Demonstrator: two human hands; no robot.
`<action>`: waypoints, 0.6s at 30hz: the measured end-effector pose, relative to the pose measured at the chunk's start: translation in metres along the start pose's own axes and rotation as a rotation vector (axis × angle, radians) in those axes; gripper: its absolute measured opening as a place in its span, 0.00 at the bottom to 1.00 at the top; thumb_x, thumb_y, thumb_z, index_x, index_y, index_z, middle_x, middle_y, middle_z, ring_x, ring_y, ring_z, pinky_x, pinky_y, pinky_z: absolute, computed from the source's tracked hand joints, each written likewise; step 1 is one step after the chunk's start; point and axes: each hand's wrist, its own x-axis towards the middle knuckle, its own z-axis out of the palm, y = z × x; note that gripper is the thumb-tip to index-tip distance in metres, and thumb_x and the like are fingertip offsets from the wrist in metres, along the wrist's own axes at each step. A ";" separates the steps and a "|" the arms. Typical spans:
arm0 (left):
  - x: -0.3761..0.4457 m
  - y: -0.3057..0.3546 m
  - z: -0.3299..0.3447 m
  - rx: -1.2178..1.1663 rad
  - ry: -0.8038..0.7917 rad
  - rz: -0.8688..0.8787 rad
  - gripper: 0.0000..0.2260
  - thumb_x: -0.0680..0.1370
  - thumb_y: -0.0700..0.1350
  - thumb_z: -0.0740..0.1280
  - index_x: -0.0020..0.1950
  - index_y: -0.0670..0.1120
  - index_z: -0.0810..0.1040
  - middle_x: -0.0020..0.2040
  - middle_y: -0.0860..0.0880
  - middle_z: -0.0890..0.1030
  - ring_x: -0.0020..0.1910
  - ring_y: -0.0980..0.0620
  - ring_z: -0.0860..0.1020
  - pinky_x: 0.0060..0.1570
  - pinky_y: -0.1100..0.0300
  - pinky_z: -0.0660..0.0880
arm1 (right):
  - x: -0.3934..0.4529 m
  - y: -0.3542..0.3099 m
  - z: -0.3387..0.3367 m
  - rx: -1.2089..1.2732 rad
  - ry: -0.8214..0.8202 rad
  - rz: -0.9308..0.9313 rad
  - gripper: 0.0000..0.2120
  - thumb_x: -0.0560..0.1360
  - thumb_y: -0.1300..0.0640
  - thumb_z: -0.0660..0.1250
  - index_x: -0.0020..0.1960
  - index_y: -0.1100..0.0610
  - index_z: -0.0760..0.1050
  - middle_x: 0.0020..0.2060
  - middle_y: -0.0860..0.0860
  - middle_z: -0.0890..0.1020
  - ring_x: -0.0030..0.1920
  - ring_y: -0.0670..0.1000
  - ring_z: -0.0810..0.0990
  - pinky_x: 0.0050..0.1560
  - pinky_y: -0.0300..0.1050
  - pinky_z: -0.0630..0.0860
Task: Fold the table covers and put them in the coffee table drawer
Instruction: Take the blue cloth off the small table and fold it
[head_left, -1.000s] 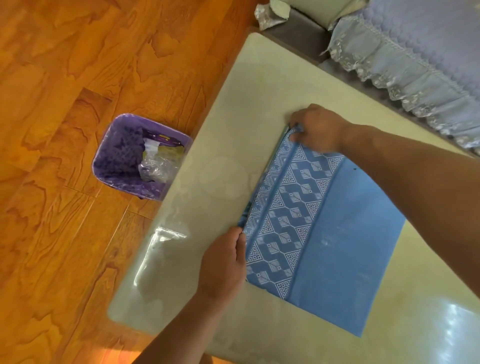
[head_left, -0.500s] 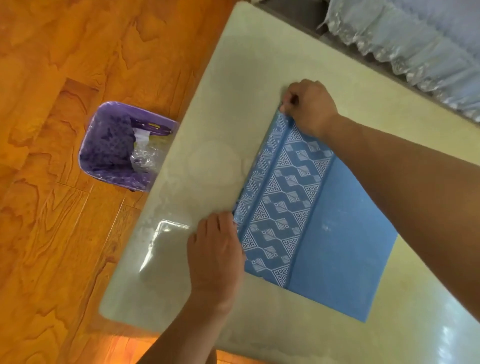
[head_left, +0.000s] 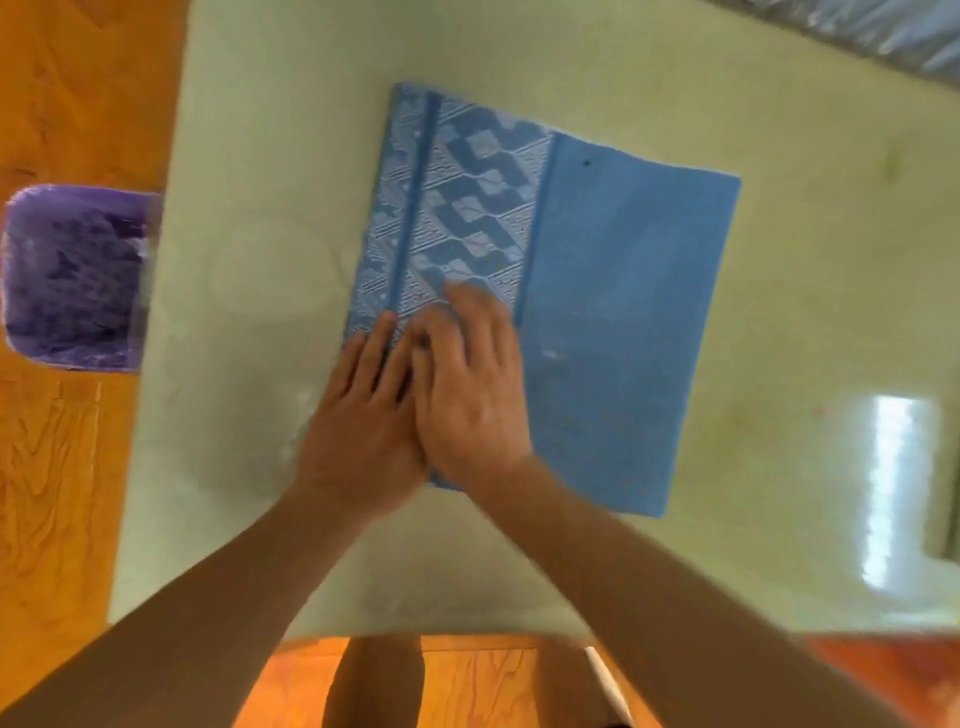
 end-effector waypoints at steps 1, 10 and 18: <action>0.001 0.001 0.000 0.011 0.014 -0.001 0.28 0.82 0.51 0.59 0.78 0.36 0.65 0.78 0.35 0.65 0.80 0.34 0.57 0.76 0.38 0.59 | -0.024 0.006 0.001 -0.064 -0.075 0.005 0.18 0.83 0.56 0.60 0.70 0.62 0.73 0.71 0.62 0.71 0.74 0.63 0.65 0.74 0.59 0.62; 0.000 0.005 -0.004 0.019 0.016 -0.032 0.29 0.83 0.53 0.55 0.81 0.40 0.60 0.79 0.36 0.62 0.80 0.34 0.56 0.77 0.38 0.55 | -0.099 0.179 -0.093 -0.429 -0.233 0.115 0.31 0.82 0.42 0.55 0.80 0.57 0.59 0.80 0.57 0.56 0.81 0.59 0.52 0.77 0.63 0.55; 0.017 0.093 -0.015 -0.020 -0.060 0.067 0.33 0.79 0.56 0.59 0.79 0.39 0.64 0.80 0.36 0.60 0.80 0.34 0.55 0.77 0.36 0.55 | -0.100 0.184 -0.095 -0.412 -0.262 0.120 0.32 0.83 0.41 0.52 0.82 0.55 0.52 0.82 0.55 0.50 0.81 0.56 0.46 0.79 0.62 0.51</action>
